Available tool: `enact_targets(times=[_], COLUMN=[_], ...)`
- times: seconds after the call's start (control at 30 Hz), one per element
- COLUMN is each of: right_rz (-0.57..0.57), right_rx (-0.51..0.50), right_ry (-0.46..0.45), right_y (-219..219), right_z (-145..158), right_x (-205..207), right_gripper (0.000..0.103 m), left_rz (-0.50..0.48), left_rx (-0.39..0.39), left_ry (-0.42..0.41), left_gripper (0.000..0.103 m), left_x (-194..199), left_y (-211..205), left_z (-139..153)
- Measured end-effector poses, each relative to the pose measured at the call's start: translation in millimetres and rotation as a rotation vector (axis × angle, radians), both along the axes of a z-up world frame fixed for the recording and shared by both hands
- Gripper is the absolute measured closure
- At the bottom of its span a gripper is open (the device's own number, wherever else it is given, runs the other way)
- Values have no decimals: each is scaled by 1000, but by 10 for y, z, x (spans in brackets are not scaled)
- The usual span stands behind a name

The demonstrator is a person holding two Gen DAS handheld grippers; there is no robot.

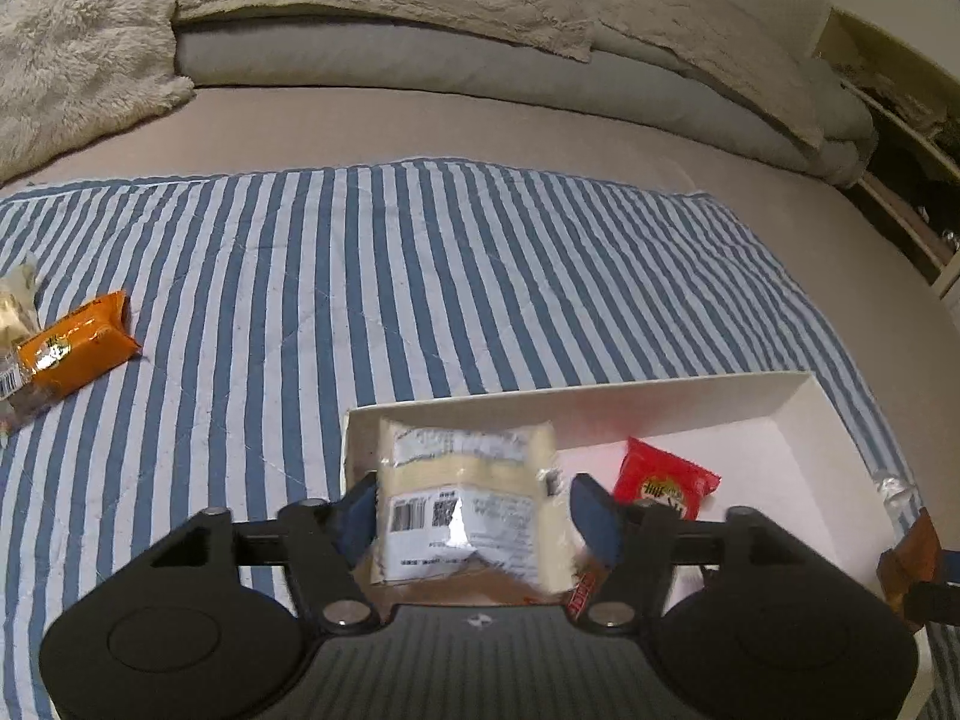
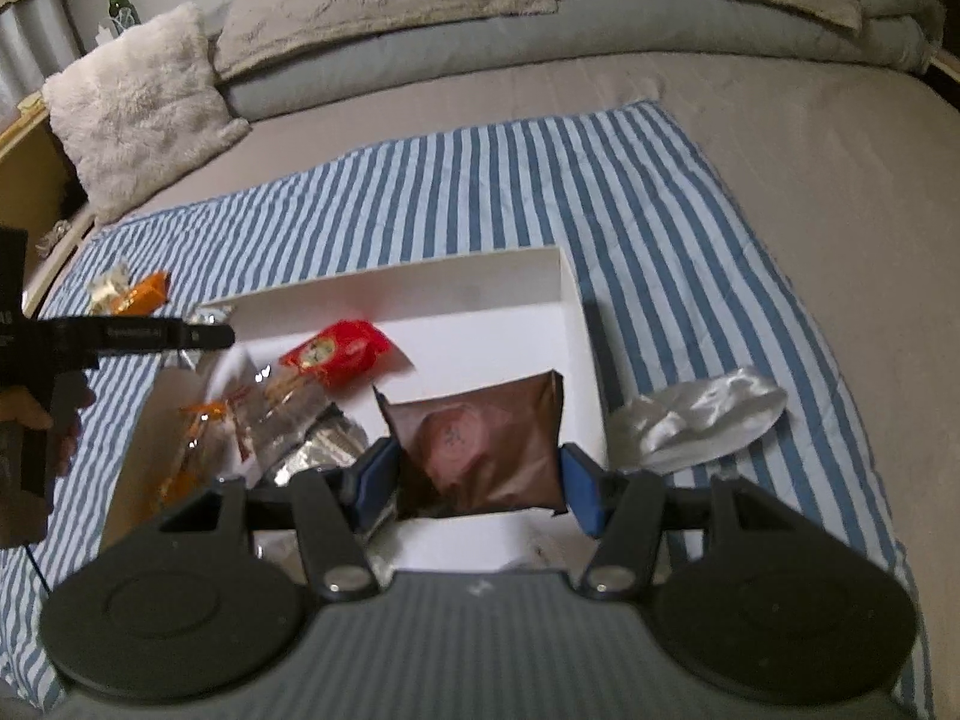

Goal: Organize snacks
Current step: 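Open the left tool dropping the pastry while the right tool releases the chocolate bar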

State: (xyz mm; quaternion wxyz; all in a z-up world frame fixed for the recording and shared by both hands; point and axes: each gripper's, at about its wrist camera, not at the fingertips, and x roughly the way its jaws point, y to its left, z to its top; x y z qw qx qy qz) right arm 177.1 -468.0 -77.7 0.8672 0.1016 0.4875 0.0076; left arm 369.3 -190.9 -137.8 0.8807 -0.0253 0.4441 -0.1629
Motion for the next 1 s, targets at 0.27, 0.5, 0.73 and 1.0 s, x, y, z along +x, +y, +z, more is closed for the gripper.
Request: enact_targets(times=[0.27, 0.5, 0.73, 1.0], right_rz=[8, -37, -56, -46], right_rx=[1, -3, -8, -32], right_ry=[54, 91, 129, 105], right_y=[39, 46, 30, 74], right_z=[-184, -301, -287, -156], right_x=[169, 279, 214, 107], right_gripper=[38, 20, 16, 1], left_rz=[-49, -86, -85, -96], left_rx=[24, 57, 78, 96], left_ry=[8, 14, 48, 44], left_gripper=[11, 0, 0, 0], left_x=[-76, -183, -281, -462], left_y=[-44, -72, -26, -5], left_z=[60, 111, 138, 239])
